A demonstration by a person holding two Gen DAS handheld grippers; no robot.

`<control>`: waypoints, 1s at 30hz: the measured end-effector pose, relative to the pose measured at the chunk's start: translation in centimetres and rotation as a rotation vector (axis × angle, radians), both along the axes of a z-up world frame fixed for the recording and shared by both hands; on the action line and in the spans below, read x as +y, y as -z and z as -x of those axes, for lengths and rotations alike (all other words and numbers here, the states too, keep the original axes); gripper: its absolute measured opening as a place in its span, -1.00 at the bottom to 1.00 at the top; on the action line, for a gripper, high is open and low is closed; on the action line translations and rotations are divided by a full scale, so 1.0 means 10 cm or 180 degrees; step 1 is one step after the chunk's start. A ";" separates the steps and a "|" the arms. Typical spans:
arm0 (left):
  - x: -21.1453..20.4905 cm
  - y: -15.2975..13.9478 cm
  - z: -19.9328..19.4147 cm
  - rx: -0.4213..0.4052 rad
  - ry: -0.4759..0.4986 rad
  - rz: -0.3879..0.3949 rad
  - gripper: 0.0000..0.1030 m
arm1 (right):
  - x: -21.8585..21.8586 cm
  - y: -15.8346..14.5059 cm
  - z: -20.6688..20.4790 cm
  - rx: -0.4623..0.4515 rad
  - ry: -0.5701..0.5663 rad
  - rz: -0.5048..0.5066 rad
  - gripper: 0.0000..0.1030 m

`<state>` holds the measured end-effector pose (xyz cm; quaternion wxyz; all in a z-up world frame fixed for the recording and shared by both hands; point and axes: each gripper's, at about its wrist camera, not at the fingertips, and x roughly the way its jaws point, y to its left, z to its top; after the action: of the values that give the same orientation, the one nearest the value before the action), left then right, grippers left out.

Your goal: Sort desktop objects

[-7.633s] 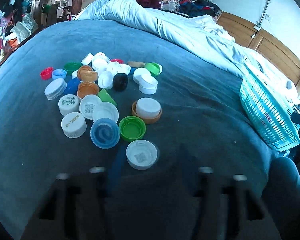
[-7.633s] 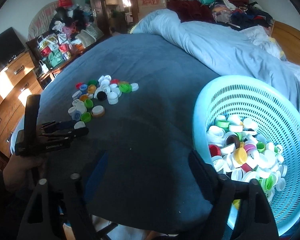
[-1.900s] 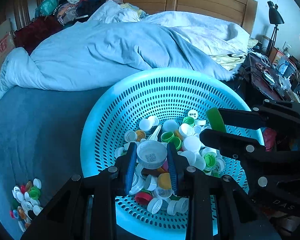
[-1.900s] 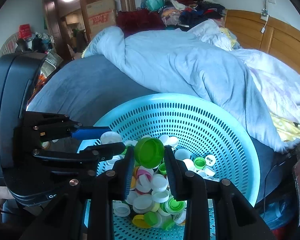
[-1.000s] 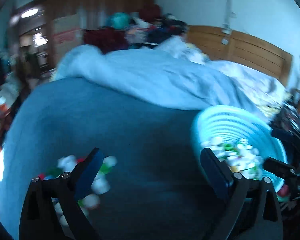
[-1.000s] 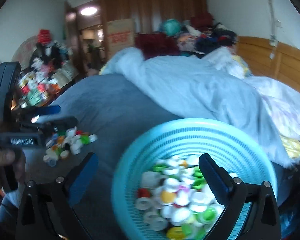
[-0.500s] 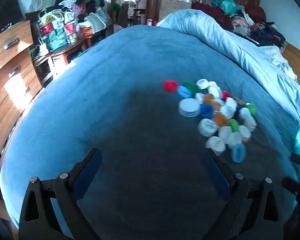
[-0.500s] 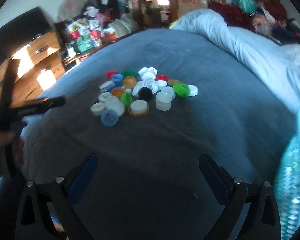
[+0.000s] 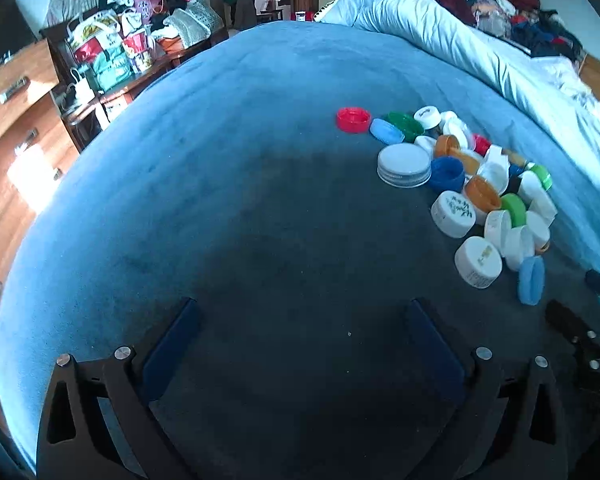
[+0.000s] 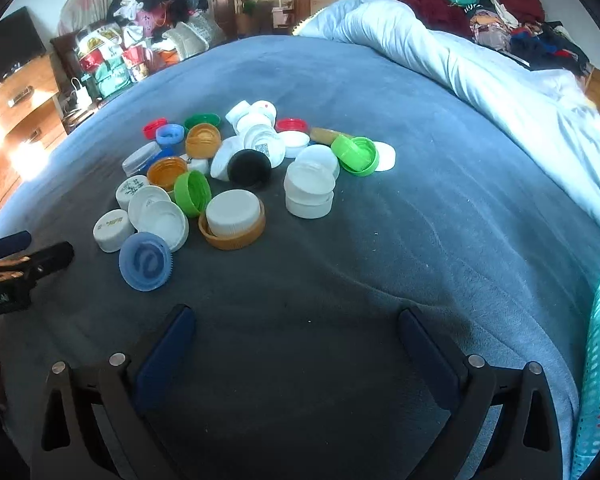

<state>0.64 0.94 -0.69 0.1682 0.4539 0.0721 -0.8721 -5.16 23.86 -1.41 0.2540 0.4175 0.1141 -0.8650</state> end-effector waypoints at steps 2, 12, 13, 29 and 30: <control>0.00 0.01 -0.01 0.0015 -0.0004 -0.0006 0.98 | -0.01 0.00 -0.01 0.0026 0.0004 -0.0018 1.00; -0.06 0.01 0.03 0.0022 0.0061 -0.0096 0.98 | -0.01 0.00 -0.03 0.0013 -0.0001 -0.0010 1.00; -0.06 0.01 0.03 0.0027 0.0066 -0.0100 0.98 | -0.01 0.00 -0.03 0.0015 -0.0001 -0.0013 1.00; -0.06 0.01 0.08 -0.0041 0.0101 -0.0021 0.98 | -0.01 0.00 -0.03 0.0012 -0.0003 -0.0011 1.00; -0.08 0.01 0.09 -0.0047 0.0107 -0.0039 0.98 | -0.01 0.00 -0.03 0.0012 -0.0003 -0.0011 1.00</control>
<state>-0.24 0.16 -0.81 0.1514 0.4625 0.0686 -0.8709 -4.87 23.81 -1.39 0.2535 0.4162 0.1163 -0.8655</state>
